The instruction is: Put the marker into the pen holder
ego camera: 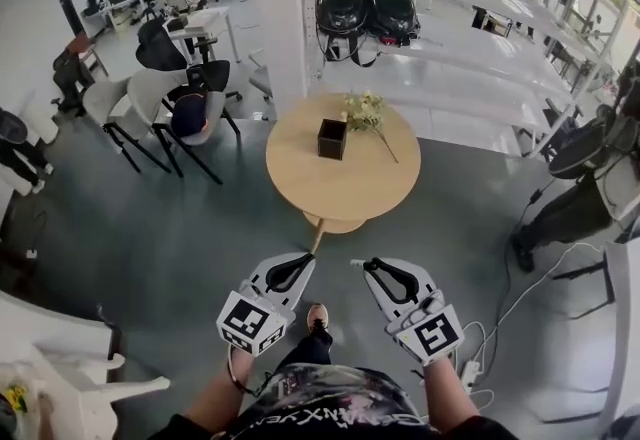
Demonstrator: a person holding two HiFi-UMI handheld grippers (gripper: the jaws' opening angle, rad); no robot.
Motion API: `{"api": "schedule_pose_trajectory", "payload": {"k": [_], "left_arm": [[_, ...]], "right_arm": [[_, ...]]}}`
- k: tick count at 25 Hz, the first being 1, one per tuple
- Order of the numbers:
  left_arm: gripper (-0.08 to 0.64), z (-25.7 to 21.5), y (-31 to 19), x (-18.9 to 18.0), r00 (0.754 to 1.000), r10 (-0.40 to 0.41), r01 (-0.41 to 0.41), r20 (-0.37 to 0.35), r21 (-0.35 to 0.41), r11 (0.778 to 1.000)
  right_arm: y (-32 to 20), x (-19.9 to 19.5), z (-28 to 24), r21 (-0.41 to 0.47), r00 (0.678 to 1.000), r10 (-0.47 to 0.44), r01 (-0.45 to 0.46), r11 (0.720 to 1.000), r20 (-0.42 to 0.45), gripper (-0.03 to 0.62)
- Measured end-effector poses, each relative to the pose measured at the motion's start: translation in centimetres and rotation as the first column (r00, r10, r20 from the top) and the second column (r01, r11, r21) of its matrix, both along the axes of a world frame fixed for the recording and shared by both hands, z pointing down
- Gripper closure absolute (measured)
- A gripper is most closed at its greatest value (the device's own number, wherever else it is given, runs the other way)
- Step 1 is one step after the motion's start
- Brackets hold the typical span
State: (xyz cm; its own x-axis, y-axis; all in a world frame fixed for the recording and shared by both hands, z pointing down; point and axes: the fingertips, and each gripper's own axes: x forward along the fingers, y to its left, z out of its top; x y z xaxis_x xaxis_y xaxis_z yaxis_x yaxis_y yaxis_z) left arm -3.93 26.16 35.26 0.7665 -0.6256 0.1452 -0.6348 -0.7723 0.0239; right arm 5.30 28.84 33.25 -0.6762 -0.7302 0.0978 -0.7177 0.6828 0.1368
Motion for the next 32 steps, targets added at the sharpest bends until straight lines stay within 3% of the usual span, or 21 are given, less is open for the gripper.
{"api": "schedule_pose_trajectory", "payload": {"k": [15,32], "left_arm": [[0.538,0.7,-13.7,-2.1,0.998,0.048,-0.049,-0.034,-0.04,0.998],[0.538,1.3,-21.0,-1.5,0.996,0.081,-0.081,-0.026,-0.029,0.996]], "right_arm": [[-13.4,-3.0,0.0,-0.027,0.999,0.039,-0.04,0.999,-0.028,0.522],[-20.4,-3.1,0.6,-0.019,0.998,0.065,-0.065,0.998,-0.027,0.522]]}}
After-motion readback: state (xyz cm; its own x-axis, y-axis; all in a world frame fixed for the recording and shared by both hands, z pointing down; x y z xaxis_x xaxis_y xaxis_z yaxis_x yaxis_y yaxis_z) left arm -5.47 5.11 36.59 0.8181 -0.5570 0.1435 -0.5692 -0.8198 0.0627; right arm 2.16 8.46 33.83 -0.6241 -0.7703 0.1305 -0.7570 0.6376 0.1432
